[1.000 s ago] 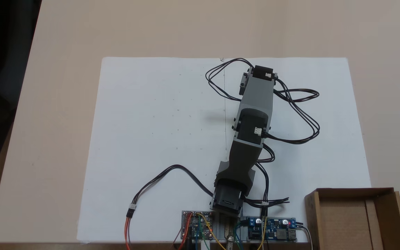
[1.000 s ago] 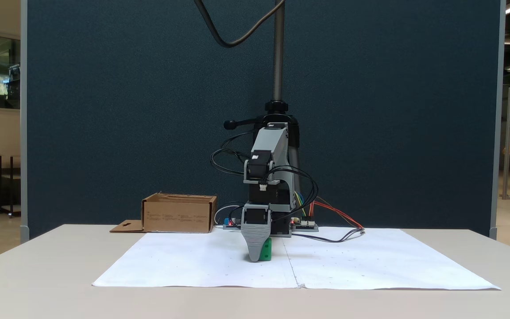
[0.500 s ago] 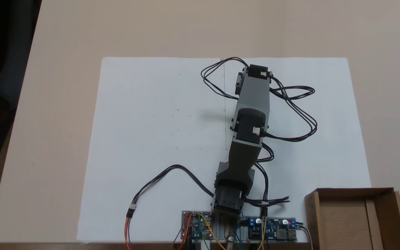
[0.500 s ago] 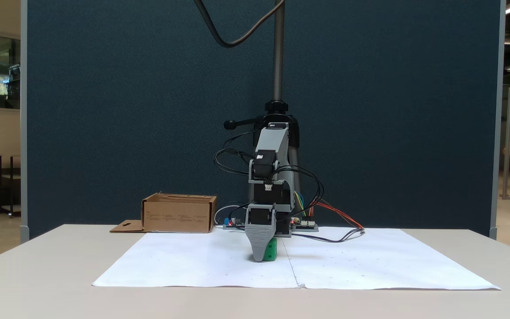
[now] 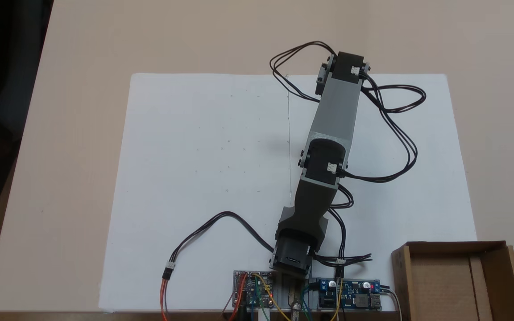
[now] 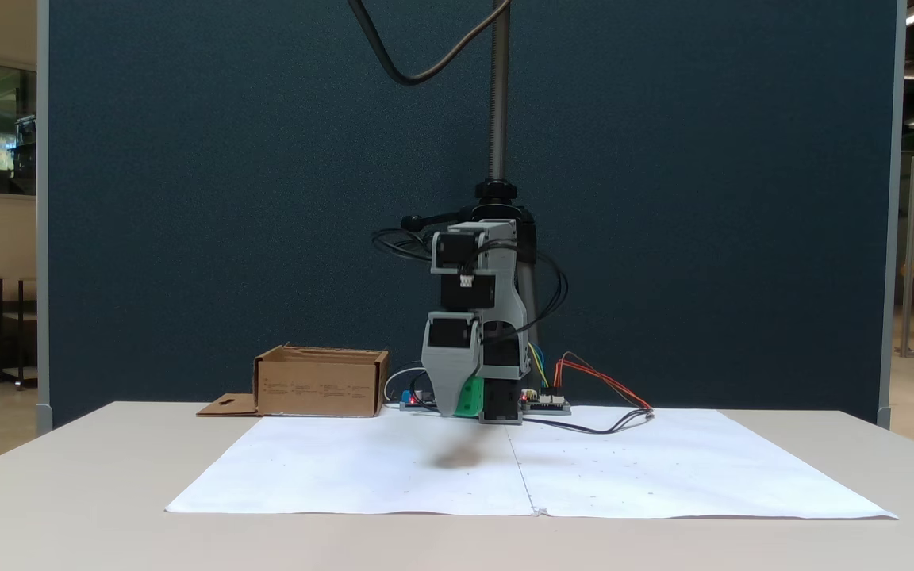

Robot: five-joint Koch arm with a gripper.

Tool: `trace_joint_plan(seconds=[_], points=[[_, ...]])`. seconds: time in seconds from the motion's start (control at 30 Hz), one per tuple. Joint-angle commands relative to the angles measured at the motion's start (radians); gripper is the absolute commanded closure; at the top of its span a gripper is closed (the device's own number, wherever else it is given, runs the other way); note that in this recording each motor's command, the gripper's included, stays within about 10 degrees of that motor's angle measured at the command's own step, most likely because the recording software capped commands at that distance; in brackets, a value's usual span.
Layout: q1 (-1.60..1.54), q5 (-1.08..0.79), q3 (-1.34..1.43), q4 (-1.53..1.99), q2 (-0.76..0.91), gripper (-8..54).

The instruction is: Grasp a green dice and put it in the bin.

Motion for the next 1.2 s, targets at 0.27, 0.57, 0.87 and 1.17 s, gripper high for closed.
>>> trace_joint_plan(seconds=[0.27,0.57,0.87,1.17], points=[[0.322,0.052,-0.318,0.221,0.032,32.6],[0.698,-0.037,-0.377,0.224,0.046,32.6],[1.092,-0.097,-0.377,0.221,0.063,32.6],[1.373,-0.227,-0.377,0.215,0.064,32.5]])
